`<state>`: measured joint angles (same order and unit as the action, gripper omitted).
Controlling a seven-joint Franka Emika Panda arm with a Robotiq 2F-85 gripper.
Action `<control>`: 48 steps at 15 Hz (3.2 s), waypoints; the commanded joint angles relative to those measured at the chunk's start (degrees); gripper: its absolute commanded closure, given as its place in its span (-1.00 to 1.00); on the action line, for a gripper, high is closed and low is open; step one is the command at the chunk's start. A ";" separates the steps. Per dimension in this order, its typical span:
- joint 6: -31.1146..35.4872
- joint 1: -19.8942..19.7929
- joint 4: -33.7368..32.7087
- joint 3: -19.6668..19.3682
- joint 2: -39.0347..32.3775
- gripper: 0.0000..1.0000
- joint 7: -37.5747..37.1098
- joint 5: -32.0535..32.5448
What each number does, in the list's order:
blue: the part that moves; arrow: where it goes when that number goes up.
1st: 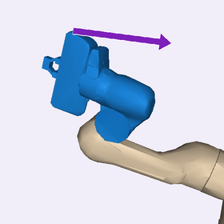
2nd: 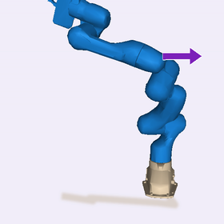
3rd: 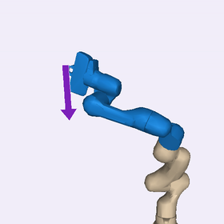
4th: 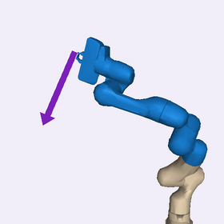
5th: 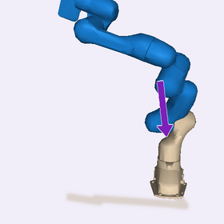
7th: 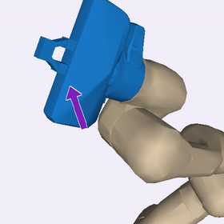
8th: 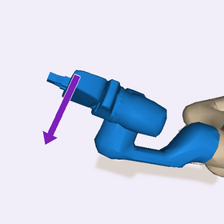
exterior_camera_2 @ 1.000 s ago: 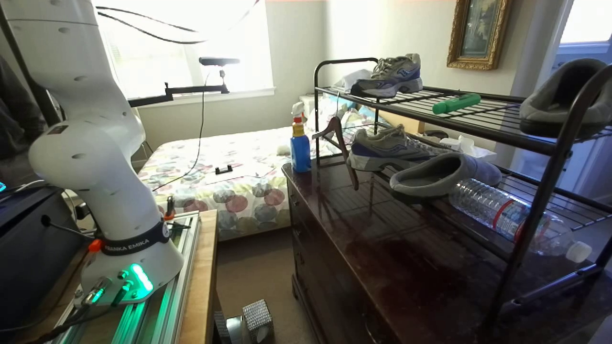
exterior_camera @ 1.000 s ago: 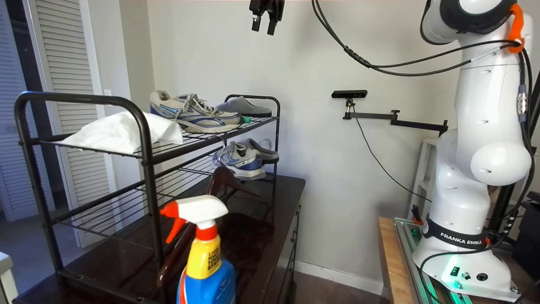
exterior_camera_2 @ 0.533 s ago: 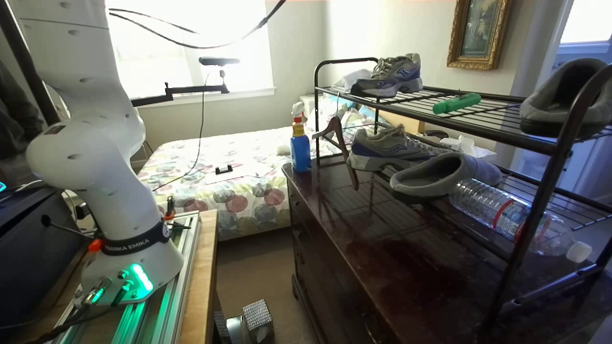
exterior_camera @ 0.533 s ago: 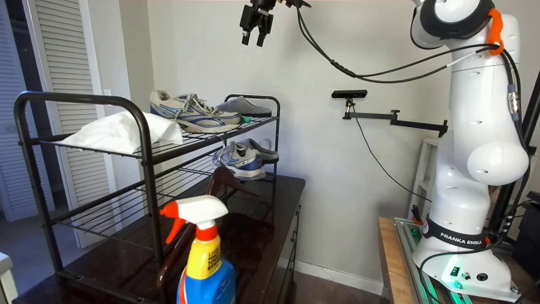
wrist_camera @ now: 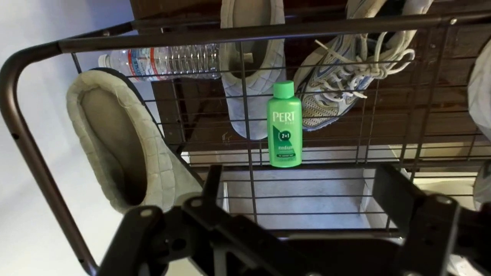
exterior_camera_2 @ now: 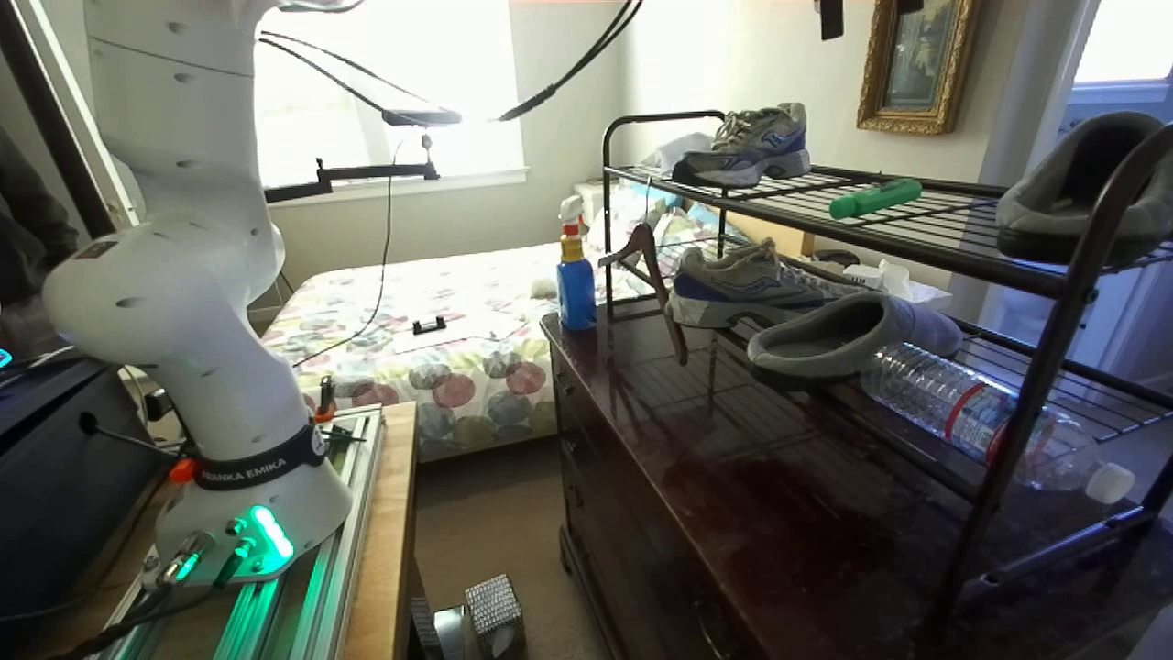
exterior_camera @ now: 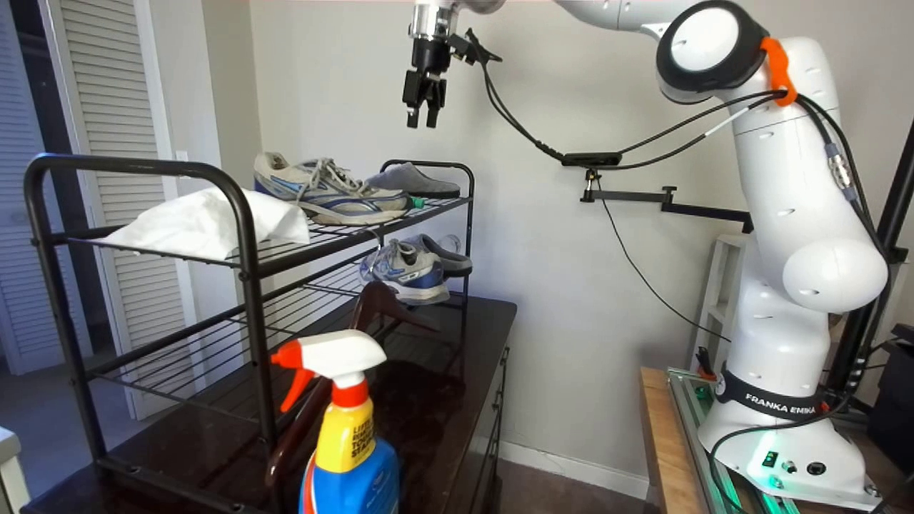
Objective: Put the green bottle in the grey slipper on the right
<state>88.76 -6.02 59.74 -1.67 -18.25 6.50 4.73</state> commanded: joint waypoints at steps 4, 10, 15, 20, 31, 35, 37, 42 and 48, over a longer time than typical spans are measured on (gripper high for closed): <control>-10.00 0.73 -11.15 0.16 -11.04 -1.00 -3.28 -0.75; -11.51 -0.17 -14.66 0.91 -14.67 -1.00 2.25 -1.03; -9.46 0.42 -12.00 0.23 -14.05 -1.00 3.66 0.22; -9.49 0.19 -13.94 0.42 -16.07 -1.00 5.29 0.15; -8.68 -0.59 -14.36 0.85 -19.82 -1.00 9.00 -1.28; -8.63 -0.67 -14.50 0.99 -20.71 -0.58 8.48 -1.23; -8.78 -0.82 -14.71 0.98 -21.03 -0.41 7.85 -1.51; -9.00 -1.07 -14.85 1.04 -21.35 0.49 6.99 -1.77; -11.53 -1.23 -14.60 0.88 -19.98 0.64 5.48 -1.74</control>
<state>80.28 -6.66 46.72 -1.00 -38.50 13.47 4.52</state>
